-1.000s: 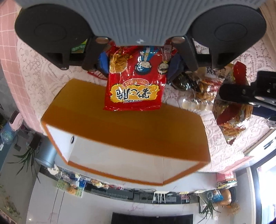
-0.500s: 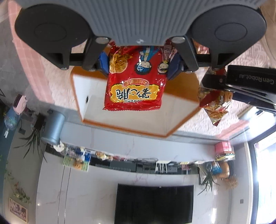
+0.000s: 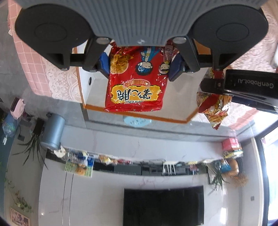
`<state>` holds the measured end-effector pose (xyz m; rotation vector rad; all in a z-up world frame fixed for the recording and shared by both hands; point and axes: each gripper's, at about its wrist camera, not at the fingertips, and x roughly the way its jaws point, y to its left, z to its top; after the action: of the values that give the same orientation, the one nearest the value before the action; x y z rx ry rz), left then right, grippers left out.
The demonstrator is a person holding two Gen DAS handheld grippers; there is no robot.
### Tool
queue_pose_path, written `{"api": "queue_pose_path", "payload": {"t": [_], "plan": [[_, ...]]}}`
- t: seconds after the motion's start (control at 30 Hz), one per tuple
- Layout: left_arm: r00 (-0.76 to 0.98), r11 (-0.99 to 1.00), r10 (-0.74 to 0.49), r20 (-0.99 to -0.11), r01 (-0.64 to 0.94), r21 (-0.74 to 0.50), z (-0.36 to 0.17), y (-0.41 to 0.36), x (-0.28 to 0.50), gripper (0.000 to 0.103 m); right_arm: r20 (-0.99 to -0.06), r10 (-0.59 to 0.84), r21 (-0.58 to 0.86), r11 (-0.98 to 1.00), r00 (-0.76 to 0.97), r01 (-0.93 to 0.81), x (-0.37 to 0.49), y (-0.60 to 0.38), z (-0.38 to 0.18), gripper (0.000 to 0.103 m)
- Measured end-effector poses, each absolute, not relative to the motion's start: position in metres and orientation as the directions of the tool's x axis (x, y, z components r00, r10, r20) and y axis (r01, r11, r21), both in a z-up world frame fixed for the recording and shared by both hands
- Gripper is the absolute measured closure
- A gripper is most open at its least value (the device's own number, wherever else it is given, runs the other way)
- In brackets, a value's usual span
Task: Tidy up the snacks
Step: 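Carry both bags over the orange box and open both tools to drop them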
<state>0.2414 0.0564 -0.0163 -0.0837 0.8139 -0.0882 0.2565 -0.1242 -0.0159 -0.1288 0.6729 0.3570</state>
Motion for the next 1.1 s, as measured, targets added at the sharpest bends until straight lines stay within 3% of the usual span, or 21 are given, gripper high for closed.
{"api": "queue_pose_path", "payload": {"t": [0.53,0.77,1.1], "plan": [[0.541,0.988,0.03,-0.84,0.109,0.105,-0.071,0.037,0.294,0.039,-0.833,0.233,0.04,0.93,0.502,-0.365,0.342,-0.108,-0.091,0.037],[0.509,0.97,0.09,-0.856,0.15,0.192,-0.083,0.028,0.302,0.039,-0.876,0.23,0.069,0.93,0.424,-0.361,0.361,-0.103,-0.108,0.037],[0.532,0.962,0.111,-0.84,0.155,0.225,-0.081,0.021,0.298,0.025,-0.897,0.208,0.071,0.939,0.39,-0.338,0.383,-0.101,-0.11,0.034]]}}
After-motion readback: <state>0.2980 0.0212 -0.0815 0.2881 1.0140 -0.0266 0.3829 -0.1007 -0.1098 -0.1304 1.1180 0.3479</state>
